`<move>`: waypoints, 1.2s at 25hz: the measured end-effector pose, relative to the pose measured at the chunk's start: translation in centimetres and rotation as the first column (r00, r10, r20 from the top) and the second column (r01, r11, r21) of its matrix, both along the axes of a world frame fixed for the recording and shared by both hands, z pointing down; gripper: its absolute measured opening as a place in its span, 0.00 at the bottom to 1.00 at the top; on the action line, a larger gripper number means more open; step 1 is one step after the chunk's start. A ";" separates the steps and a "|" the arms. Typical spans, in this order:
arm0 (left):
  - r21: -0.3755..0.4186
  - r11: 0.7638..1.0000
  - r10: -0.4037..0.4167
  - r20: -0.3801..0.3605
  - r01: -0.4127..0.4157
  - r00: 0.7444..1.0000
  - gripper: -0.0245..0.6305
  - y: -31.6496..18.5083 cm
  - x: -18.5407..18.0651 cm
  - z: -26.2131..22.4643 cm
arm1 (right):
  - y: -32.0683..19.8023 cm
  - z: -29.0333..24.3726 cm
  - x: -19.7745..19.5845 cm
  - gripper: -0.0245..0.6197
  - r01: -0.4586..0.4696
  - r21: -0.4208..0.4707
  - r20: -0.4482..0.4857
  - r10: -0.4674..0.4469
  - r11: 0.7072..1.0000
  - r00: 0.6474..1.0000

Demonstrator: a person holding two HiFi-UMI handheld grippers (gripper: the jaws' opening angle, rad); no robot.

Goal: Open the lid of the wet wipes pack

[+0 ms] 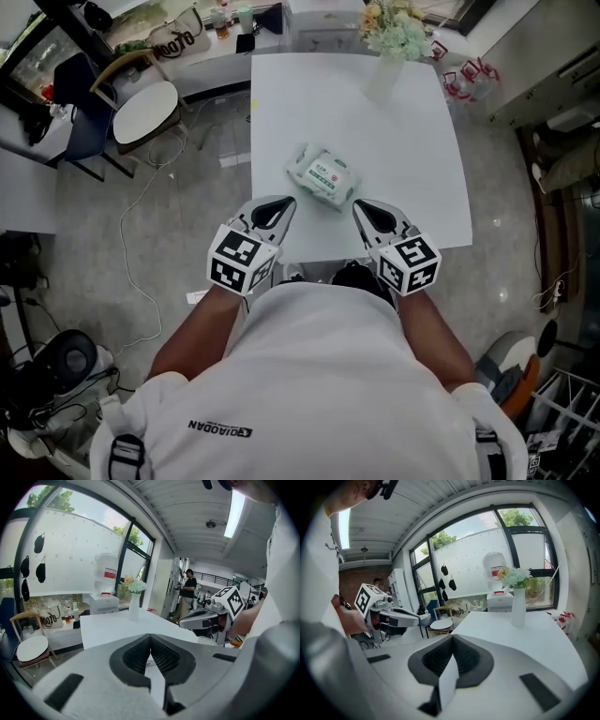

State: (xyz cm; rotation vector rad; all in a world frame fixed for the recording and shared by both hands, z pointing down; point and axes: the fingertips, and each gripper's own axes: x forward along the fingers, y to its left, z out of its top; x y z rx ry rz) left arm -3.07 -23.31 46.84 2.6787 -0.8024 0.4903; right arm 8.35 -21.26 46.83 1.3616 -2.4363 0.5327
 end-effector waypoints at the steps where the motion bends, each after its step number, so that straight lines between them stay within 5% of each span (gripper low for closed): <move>1: -0.003 1.000 -0.004 0.001 0.004 1.000 0.04 -0.1 -0.1 0.2 | -0.2 0.2 -0.1 0.05 0.000 -0.002 0.000 0.000 1.000 1.000; 30: -0.031 0.996 -0.084 0.006 0.084 0.996 0.04 -1.7 -1.1 1.3 | -3.7 1.1 -1.7 0.12 0.134 0.042 -0.132 -0.127 0.990 0.983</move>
